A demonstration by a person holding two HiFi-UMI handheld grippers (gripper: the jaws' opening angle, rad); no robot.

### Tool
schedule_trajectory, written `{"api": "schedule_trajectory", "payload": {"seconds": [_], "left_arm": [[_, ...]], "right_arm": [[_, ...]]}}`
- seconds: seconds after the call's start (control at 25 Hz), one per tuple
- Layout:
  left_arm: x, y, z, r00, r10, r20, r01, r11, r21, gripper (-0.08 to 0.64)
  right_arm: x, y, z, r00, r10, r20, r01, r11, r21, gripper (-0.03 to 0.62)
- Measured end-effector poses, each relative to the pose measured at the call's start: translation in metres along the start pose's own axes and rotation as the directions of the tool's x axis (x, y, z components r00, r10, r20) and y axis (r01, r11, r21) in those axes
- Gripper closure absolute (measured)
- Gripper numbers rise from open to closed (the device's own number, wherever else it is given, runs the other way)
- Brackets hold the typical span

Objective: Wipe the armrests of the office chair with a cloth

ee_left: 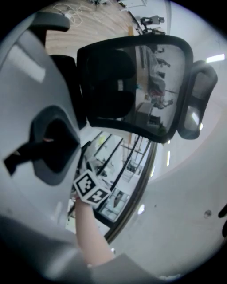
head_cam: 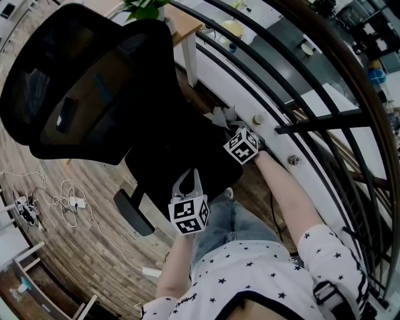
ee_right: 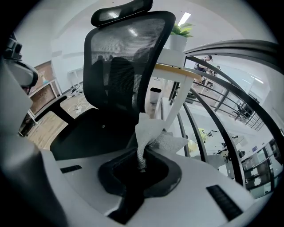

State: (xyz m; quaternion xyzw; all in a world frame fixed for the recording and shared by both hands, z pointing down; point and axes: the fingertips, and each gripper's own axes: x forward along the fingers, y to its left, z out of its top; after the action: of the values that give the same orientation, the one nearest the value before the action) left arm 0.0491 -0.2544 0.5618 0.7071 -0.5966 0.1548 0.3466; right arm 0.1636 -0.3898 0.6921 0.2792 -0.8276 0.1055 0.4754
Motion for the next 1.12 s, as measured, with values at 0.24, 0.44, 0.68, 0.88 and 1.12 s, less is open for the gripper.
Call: {"api": "schedule_trajectory", "payload": {"seconds": [0.24,0.44,0.68,0.88,1.12], "left_arm": [[-0.007,-0.005,-0.003,1.0,0.007,0.012,-0.007,1.0,-0.001,0.554],[-0.014,-0.013,-0.009,1.0,0.007,0.015,-0.007,1.0,-0.004,0.554],[-0.022,-0.02,-0.015,1.0,0.005,0.02,-0.005,1.0,-0.007,0.554],[-0.025,-0.026,-0.019,1.0,0.003,0.026,-0.003,1.0,-0.002,0.554],[-0.03,-0.03,-0.021,0.999,0.003,0.037,-0.003,1.0,0.0,0.554]], "right_arm": [[-0.009,0.006,-0.014,1.0,0.003,-0.004,-0.003,1.0,0.002,0.561],[-0.016,0.011,-0.024,1.0,0.006,-0.013,-0.006,1.0,-0.003,0.561],[-0.026,0.018,-0.038,1.0,0.007,-0.02,-0.008,1.0,-0.005,0.561],[-0.033,0.023,-0.05,1.0,0.01,-0.028,-0.01,1.0,-0.011,0.561],[-0.041,0.029,-0.062,0.999,0.009,-0.031,-0.009,1.0,-0.008,0.561]]}}
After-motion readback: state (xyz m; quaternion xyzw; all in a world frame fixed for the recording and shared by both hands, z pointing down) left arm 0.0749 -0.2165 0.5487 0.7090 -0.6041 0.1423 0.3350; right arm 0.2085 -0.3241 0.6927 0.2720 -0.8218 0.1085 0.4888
